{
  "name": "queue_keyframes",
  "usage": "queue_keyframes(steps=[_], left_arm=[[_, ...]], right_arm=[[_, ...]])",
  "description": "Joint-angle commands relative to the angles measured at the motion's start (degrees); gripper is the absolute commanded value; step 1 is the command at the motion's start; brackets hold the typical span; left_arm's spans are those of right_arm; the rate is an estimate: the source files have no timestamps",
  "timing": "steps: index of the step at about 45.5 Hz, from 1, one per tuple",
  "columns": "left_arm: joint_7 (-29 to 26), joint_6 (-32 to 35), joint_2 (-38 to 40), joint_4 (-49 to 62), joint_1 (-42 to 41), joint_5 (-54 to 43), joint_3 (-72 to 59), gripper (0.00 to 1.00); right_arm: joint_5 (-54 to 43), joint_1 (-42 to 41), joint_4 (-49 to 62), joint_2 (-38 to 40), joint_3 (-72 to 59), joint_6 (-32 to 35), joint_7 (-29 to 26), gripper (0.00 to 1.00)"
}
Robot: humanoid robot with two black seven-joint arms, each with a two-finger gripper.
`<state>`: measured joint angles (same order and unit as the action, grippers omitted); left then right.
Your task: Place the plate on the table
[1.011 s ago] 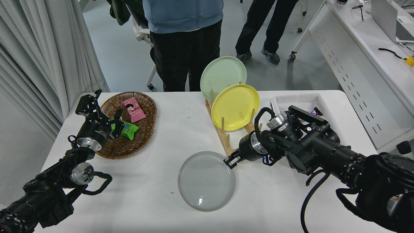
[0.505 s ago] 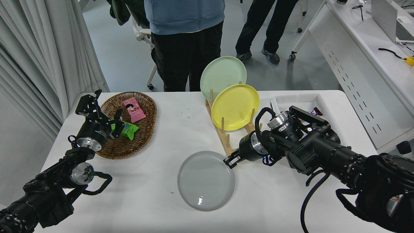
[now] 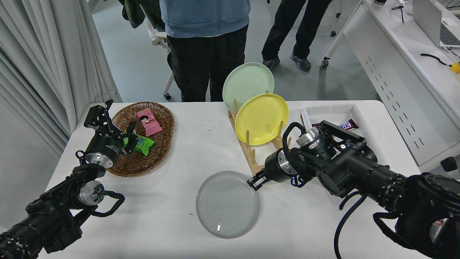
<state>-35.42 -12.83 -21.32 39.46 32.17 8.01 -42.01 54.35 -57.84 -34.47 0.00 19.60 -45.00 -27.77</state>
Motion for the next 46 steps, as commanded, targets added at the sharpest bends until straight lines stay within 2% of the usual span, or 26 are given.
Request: queue_keyframes(steps=[1, 13, 15, 16, 25, 28, 32, 33, 46], left_arm=[[0.0, 0.0, 0.1, 0.0, 0.0, 0.0, 0.0, 1.00], [0.0, 0.0, 0.0, 0.0, 0.0, 0.1, 0.0, 1.00], [0.0, 0.0, 0.1, 0.0, 0.0, 0.0, 0.0, 1.00], [0.0, 0.0, 0.0, 0.0, 0.1, 0.0, 0.0, 1.00], [0.0, 0.0, 0.0, 0.0, 0.0, 0.0, 0.0, 1.00], [0.0, 0.0, 0.1, 0.0, 0.0, 0.0, 0.0, 1.00], [0.0, 0.0, 0.1, 0.0, 0.0, 0.0, 0.0, 1.00], [0.0, 0.0, 0.0, 0.0, 0.0, 0.0, 0.0, 1.00], [0.0, 0.0, 0.1, 0.0, 0.0, 0.0, 0.0, 1.00]], right_arm=[[0.1, 0.5, -0.5, 0.0, 0.0, 0.0, 0.0, 0.00], [0.9, 0.7, -1.7, 0.0, 0.0, 0.0, 0.0, 0.00], [1.5, 0.7, -1.7, 0.0, 0.0, 0.0, 0.0, 0.24], [1.7, 0.7, -1.7, 0.0, 0.0, 0.0, 0.0, 0.31], [2.0, 0.9, -1.7, 0.0, -0.2, 0.0, 0.1, 0.35], [1.8, 0.9, -1.7, 0.0, -0.2, 0.0, 0.1, 0.55], [1.5, 0.9, -1.8, 0.0, -0.3, 0.0, 0.1, 0.96], [1.3, 0.9, -2.3, 0.0, -0.4, 0.0, 0.1, 1.00], [-8.9, -1.7, -8.9, 0.0, -0.7, 6.0, 0.1, 1.00]])
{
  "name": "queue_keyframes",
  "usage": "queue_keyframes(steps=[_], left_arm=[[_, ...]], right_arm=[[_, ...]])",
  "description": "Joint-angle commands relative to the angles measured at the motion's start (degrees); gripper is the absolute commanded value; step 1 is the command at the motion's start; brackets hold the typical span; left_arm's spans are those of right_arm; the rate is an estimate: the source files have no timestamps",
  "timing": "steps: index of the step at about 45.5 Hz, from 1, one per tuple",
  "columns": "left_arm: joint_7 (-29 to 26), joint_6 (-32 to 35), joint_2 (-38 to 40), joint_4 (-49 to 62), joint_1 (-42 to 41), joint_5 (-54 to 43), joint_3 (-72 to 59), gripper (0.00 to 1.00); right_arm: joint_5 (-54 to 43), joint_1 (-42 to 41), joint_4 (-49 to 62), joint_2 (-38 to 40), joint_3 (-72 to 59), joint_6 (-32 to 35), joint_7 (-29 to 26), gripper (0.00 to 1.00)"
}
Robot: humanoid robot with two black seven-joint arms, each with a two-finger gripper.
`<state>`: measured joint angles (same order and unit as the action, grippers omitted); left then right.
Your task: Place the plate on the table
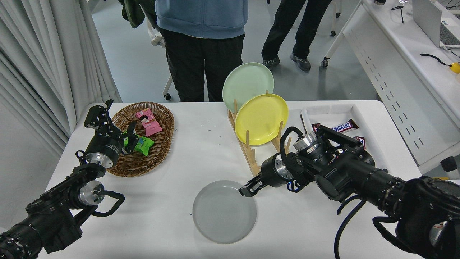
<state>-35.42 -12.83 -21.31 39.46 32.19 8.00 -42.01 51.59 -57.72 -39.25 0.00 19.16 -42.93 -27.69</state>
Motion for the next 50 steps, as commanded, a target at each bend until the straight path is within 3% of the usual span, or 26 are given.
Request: queue_keyframes(steps=[1, 9, 18, 22, 29, 50], left_arm=[[0.0, 0.0, 0.0, 0.0, 0.0, 0.0, 0.0, 1.00], [0.0, 0.0, 0.0, 0.0, 0.1, 0.0, 0.0, 1.00], [0.0, 0.0, 0.0, 0.0, 0.1, 0.0, 0.0, 1.00], [0.0, 0.0, 0.0, 0.0, 0.0, 0.0, 0.0, 1.00], [0.0, 0.0, 0.0, 0.0, 0.0, 0.0, 0.0, 1.00], [0.0, 0.0, 0.0, 0.0, 0.0, 0.0, 0.0, 1.00]], right_arm=[[-6.2, -2.1, -4.6, 0.0, -0.3, 4.3, 0.0, 1.00], [-11.0, -3.7, -10.0, 0.0, -4.6, 11.8, 0.0, 1.00], [-21.3, -5.6, -10.2, 0.0, -6.4, 32.3, 0.0, 1.00], [-22.7, -7.3, -10.1, 0.0, -6.5, 37.6, 0.0, 1.00], [-26.5, -10.7, -9.5, 0.3, -5.8, 41.9, 0.0, 1.00], [-41.3, -19.0, -4.6, 14.6, 1.9, 51.8, 0.6, 1.00]])
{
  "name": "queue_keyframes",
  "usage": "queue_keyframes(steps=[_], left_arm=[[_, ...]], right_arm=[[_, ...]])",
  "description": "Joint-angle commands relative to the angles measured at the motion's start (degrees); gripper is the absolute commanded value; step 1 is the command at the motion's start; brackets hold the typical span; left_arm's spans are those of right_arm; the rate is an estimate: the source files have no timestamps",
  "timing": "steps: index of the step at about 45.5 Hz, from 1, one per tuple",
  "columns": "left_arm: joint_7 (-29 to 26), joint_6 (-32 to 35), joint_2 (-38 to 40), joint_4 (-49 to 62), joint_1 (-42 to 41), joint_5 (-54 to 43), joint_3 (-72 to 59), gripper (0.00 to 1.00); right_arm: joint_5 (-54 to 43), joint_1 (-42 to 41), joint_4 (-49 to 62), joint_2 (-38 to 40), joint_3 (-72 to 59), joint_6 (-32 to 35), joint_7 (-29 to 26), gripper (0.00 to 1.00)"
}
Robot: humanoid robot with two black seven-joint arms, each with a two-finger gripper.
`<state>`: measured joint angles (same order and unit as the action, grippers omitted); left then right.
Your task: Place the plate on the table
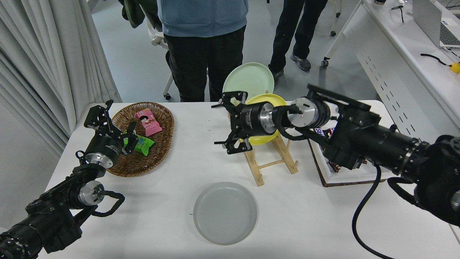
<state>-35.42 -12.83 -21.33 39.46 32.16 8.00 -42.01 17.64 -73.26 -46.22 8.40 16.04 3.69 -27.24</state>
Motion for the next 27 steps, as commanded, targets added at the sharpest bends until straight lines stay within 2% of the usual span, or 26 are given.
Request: queue_keyframes(steps=[1, 9, 15, 27], left_arm=[[0.0, 0.0, 0.1, 0.0, 0.0, 0.0, 0.0, 1.00], [0.0, 0.0, 0.0, 0.0, 0.0, 0.0, 0.0, 1.00], [0.0, 0.0, 0.1, 0.0, 0.0, 0.0, 0.0, 1.00], [0.0, 0.0, 0.0, 0.0, 0.0, 0.0, 0.0, 1.00]], right_arm=[[-8.1, -3.6, 2.4, 7.1, 5.5, 5.4, 0.2, 1.00], [-12.0, -3.6, 2.4, 13.9, 5.9, 14.0, 0.5, 1.00], [-11.9, -2.9, 2.4, 16.8, 6.2, 19.9, 3.2, 1.00], [-12.2, -0.7, 2.5, 23.2, 6.0, 22.5, 12.0, 1.00]])
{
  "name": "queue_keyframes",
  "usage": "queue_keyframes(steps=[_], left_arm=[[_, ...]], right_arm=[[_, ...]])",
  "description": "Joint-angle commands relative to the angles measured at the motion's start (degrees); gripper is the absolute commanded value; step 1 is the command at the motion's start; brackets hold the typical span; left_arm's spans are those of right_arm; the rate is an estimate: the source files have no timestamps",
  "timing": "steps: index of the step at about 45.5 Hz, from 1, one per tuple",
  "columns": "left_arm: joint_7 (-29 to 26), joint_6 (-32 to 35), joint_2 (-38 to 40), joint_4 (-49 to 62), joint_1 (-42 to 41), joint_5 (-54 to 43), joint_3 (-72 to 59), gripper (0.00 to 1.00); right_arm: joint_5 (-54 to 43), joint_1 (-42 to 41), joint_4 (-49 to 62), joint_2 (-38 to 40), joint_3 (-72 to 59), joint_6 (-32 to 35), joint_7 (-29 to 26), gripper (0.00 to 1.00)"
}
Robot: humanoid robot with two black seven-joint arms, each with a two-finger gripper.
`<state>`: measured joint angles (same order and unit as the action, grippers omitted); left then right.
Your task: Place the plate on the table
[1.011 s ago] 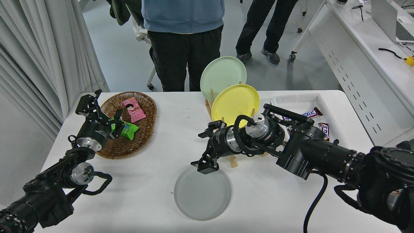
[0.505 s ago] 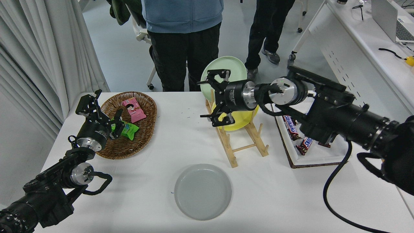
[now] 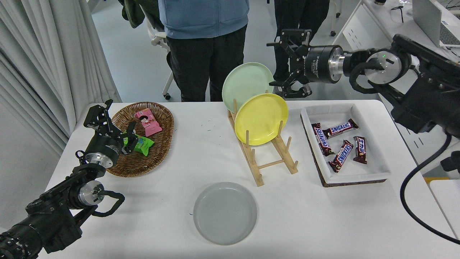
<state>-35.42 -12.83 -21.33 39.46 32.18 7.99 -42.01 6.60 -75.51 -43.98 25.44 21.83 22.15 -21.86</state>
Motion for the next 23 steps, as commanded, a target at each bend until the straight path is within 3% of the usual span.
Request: queue_keyframes(steps=[1, 12, 23], left_arm=[[0.0, 0.0, 0.0, 0.0, 0.0, 0.0, 0.0, 1.00], [0.0, 0.0, 0.0, 0.0, 0.1, 0.0, 0.0, 1.00], [0.0, 0.0, 0.0, 0.0, 0.0, 0.0, 0.0, 1.00]], right_arm=[[-1.2, 2.0, 0.2, 6.9, 0.2, 4.1, 7.3, 1.00], [-1.0, 10.4, -0.1, 13.0, 0.6, 6.6, 12.4, 1.00], [-0.4, 18.3, 0.9, 13.1, 3.7, 5.9, 17.2, 1.00]])
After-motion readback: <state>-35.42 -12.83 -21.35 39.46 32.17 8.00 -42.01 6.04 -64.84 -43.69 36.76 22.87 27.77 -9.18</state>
